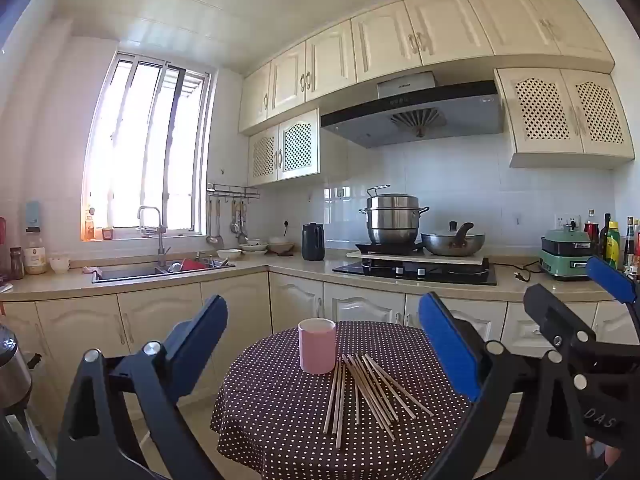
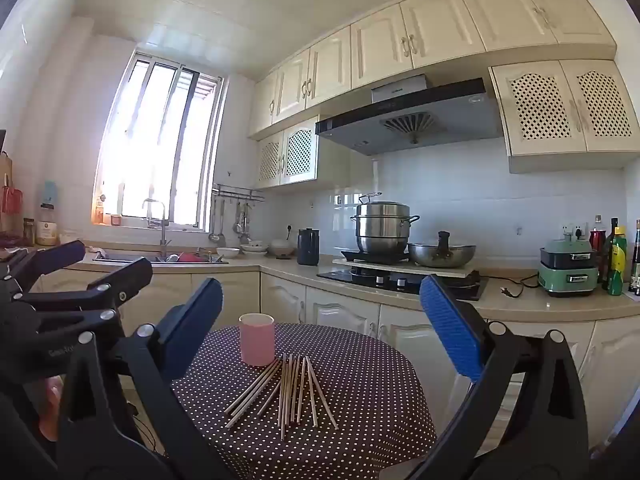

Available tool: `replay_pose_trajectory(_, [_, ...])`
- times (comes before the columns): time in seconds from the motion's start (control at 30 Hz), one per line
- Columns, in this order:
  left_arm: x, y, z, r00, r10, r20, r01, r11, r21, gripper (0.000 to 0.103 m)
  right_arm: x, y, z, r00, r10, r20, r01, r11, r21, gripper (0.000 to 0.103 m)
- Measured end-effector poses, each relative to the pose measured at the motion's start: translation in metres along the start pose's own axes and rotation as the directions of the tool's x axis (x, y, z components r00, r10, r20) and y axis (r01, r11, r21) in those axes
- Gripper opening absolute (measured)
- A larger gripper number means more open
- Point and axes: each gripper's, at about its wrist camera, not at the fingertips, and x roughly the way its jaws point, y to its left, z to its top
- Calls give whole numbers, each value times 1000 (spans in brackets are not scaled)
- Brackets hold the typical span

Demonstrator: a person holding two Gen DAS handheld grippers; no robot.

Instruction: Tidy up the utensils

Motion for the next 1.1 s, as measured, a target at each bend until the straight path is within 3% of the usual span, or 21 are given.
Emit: replay_pose_trajectory(1.1, [-4, -2, 3, 1000, 2, -3, -2, 1000, -4, 95, -2, -1, -1, 1000, 1, -10, -1, 1000, -2, 97])
